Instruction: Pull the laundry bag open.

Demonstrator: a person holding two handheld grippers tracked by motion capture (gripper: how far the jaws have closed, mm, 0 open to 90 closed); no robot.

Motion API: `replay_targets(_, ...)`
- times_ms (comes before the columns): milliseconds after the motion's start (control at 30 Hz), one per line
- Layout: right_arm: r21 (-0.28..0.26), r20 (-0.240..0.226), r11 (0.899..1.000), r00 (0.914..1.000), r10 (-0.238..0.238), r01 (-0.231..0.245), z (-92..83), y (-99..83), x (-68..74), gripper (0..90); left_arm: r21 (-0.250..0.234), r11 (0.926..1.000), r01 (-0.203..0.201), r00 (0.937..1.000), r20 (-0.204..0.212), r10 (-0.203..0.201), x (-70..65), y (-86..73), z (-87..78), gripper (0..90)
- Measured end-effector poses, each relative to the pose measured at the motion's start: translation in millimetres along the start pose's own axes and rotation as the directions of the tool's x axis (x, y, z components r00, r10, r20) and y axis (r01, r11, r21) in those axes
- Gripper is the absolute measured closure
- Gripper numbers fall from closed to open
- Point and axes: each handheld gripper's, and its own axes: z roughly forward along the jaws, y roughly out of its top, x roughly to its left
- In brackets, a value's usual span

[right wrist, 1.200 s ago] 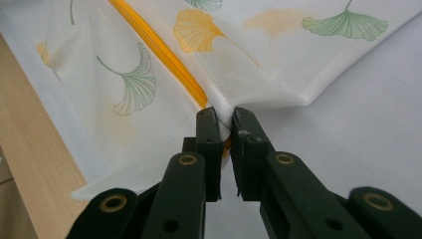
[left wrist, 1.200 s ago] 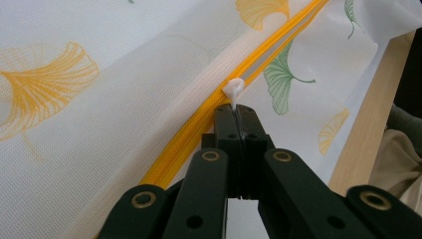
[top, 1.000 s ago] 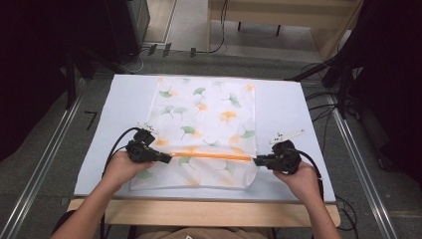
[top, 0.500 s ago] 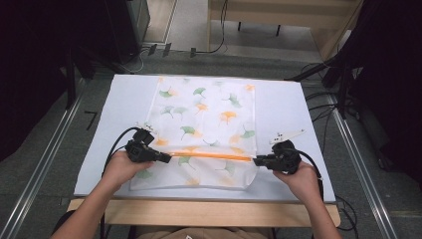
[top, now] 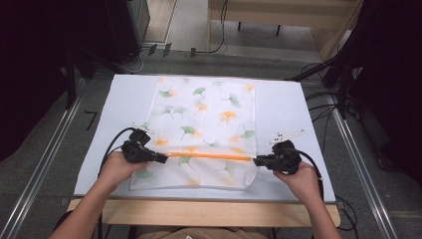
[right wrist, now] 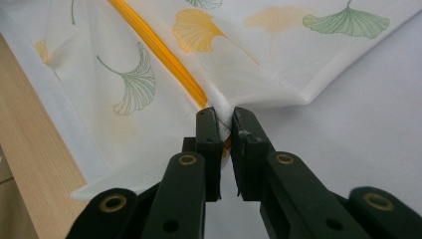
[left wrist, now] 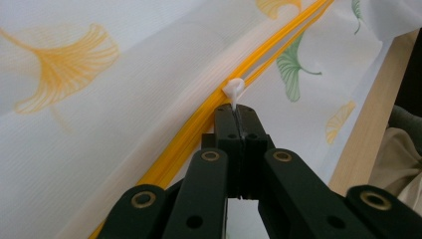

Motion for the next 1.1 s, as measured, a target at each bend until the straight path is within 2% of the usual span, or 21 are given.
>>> replay_targets(233, 0.002, 0.001, 1.000, 1.0000, 0.002, -0.002, 0.2, 0.1, 0.3, 84.5, -0.011, 0.9999, 0.007, 1.0000, 0.000, -0.007, 2.9, -4.7, -5.9, 90.0)
replay_targets(1100, 0.008, 0.006, 1.000, 1.0000, 0.003, -0.004, 0.6, -0.3, -1.8, 84.5, -0.008, 0.9999, 0.010, 0.9999, 0.004, -0.010, 3.2, -3.5, -5.2, 90.0)
